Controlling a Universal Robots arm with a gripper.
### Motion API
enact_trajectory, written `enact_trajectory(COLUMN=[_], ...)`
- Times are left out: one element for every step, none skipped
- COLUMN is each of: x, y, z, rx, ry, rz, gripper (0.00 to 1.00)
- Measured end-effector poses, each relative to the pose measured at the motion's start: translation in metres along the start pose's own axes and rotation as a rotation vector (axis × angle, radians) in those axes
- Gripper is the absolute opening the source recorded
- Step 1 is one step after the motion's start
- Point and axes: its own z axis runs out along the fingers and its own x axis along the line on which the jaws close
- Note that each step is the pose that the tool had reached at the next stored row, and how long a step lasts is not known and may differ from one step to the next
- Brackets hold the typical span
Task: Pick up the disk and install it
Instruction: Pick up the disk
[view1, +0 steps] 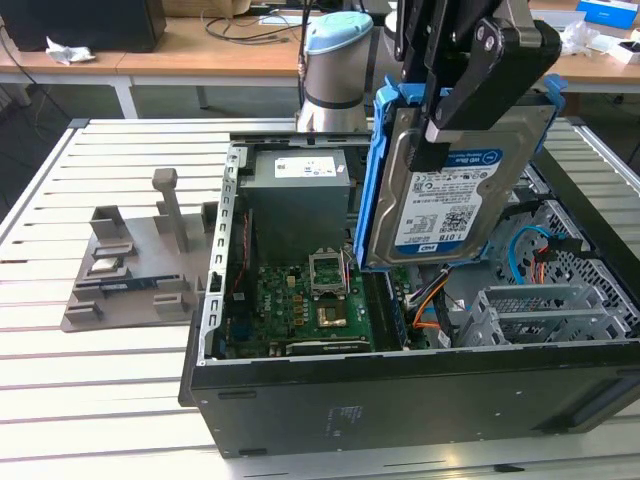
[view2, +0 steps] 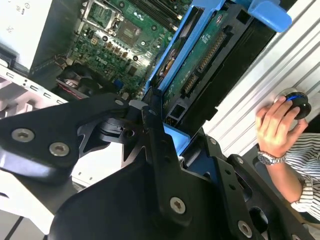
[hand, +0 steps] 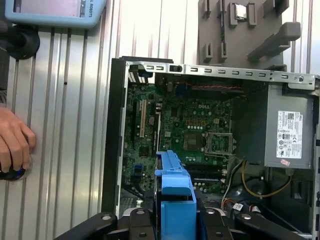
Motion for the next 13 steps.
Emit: enact_trajectory(x=[0.0025, 0.0052, 0.0074, 0.0098, 0.01, 0.0101, 0.0101, 0.0101, 0.0101, 0.0101, 0.0101, 0.0101, 0.0101], y=[-0.0004, -0.0008, -0.001, -0.0013, -0.0015, -0.0018, -0.0019, -0.002, -0.0021, -0.0021, -0.0021, -0.0021, -0.0021], z=[0.0002, 0.0004, 0.0006, 0.001, 0.0012, 0.0013, 0.0014, 0.0014, 0.0015, 0.0015, 0.0015, 0.0015, 0.0015], rx=[0.0, 0.0, 0.0, 0.0, 0.0002, 0.0006, 0.001, 0.0011, 0.0015, 0.0019, 0.0021, 0.0023, 0.0023], ry=[-0.0001, 0.0, 0.0, -0.0007, -0.0025, -0.0071, -0.0105, -0.0132, -0.0181, -0.0273, -0.0333, -0.038, -0.0394], rz=[0.0, 0.0, 0.001, 0.003, 0.011, 0.028, 0.039, 0.047, 0.06, 0.066, 0.068, 0.069, 0.069], gripper=[0.37, 0.37, 0.37, 0.37, 0.37, 0.37, 0.37, 0.37, 0.37, 0.37, 0.37, 0.37, 0.37])
